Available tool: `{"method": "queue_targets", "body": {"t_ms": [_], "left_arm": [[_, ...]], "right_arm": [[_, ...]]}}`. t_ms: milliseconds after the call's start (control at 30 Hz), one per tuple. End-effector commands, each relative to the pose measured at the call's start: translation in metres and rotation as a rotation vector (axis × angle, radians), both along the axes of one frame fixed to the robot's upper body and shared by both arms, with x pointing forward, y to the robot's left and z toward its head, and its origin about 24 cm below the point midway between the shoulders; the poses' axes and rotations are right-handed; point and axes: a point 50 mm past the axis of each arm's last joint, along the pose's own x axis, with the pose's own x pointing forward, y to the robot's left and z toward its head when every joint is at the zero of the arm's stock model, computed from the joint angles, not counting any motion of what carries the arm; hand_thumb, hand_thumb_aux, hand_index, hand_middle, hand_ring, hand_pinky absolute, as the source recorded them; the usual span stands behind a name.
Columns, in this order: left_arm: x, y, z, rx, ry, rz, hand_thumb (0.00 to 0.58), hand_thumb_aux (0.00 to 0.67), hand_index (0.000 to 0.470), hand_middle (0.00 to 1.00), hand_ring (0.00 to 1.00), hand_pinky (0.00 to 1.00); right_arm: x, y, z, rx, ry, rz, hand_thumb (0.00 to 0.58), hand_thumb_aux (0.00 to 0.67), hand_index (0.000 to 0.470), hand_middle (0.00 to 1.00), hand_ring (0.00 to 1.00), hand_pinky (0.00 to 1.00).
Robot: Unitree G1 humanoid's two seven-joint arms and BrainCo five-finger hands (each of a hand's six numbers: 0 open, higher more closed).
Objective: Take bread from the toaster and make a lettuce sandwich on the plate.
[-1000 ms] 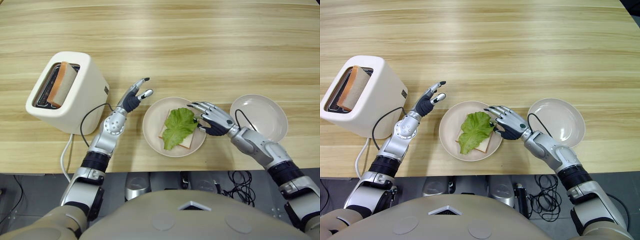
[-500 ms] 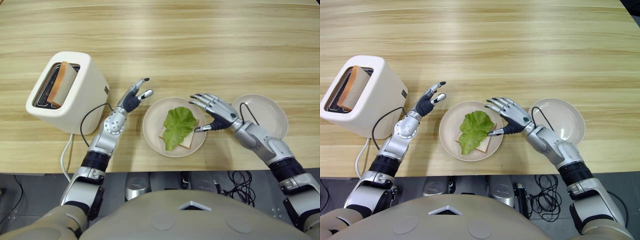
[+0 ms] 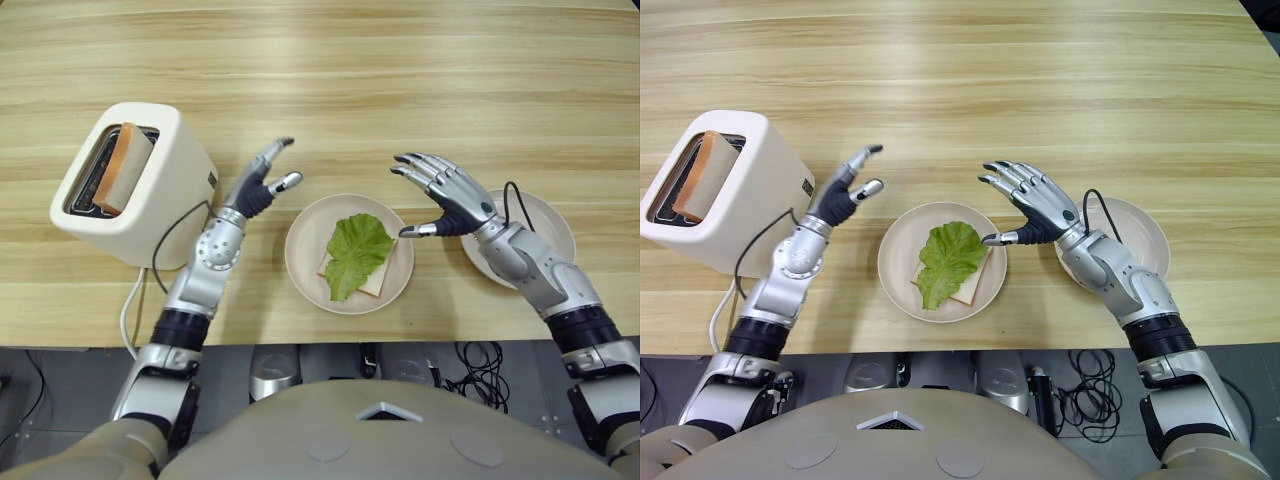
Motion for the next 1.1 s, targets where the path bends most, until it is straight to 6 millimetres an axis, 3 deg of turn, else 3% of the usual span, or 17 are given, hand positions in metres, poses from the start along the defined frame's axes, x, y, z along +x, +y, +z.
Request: {"method": "queue_targets", "body": {"t_ms": [33, 233, 533, 733, 1100], "left_arm": [[-0.016, 0.016, 0.042, 0.114, -0.159, 0.085, 0.000, 0.000, 0.000, 0.00, 0.00, 0.00], [-0.036, 0.046, 0.075, 0.273, -0.261, 0.248, 0.000, 0.000, 0.000, 0.00, 0.00, 0.00], [-0.050, 0.104, 0.079, 0.493, -0.189, 0.502, 0.000, 0.000, 0.000, 0.00, 0.00, 0.00], [-0.052, 0.139, 0.056, 0.613, -0.037, 0.627, 0.000, 0.000, 0.000, 0.00, 0.00, 0.00], [-0.058, 0.148, 0.024, 0.662, 0.182, 0.619, 0.000, 0.000, 0.000, 0.00, 0.00, 0.00]], "right_arm": [[-0.001, -0.001, 0.000, 0.036, -0.005, -0.024, 0.000, 0.000, 0.000, 0.00, 0.00, 0.00], [0.000, 0.003, -0.002, 0.082, 0.011, -0.035, 0.000, 0.000, 0.000, 0.00, 0.00, 0.00], [0.001, 0.005, -0.005, 0.109, 0.036, -0.042, 0.000, 0.000, 0.000, 0.00, 0.00, 0.00], [0.000, 0.004, -0.008, 0.114, 0.043, -0.053, 0.000, 0.000, 0.000, 0.00, 0.00, 0.00], [0.002, 0.001, -0.010, 0.105, 0.044, -0.061, 0.000, 0.000, 0.000, 0.00, 0.00, 0.00]]}}
